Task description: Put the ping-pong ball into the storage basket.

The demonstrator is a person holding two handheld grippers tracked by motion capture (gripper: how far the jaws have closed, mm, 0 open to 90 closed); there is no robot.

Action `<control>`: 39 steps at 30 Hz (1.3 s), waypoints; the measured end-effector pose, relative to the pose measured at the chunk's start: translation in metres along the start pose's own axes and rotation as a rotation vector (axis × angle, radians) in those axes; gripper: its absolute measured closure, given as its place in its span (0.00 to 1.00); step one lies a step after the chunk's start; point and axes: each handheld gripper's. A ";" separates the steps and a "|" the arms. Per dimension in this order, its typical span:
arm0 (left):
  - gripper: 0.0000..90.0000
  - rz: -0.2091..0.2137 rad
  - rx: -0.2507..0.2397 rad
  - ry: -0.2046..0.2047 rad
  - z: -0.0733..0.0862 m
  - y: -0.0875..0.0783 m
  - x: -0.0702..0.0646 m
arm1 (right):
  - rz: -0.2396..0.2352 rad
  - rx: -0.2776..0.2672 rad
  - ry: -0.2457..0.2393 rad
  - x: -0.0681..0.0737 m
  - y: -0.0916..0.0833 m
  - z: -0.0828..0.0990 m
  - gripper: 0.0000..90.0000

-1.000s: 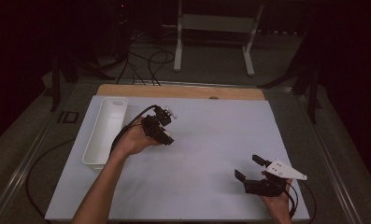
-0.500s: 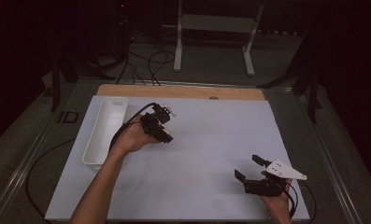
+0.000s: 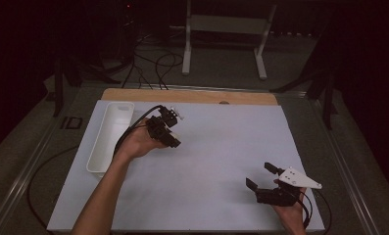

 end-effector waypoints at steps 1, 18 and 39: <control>0.57 -0.002 -0.003 -0.004 0.000 0.000 0.000 | 0.000 0.000 0.000 0.000 0.000 0.000 0.08; 0.57 -0.016 -0.010 -0.015 0.001 -0.006 0.004 | -0.005 0.000 0.000 0.001 0.000 0.000 0.08; 0.57 -0.030 -0.023 -0.022 0.001 -0.016 0.009 | -0.011 -0.011 -0.007 0.003 0.001 0.001 0.08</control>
Point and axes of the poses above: each handheld gripper's, and its own axes: y roughly forward along the jaws, z roughly out of its underside, x roughly to its left, and after that the axes turned 1 degree about z, right-handed
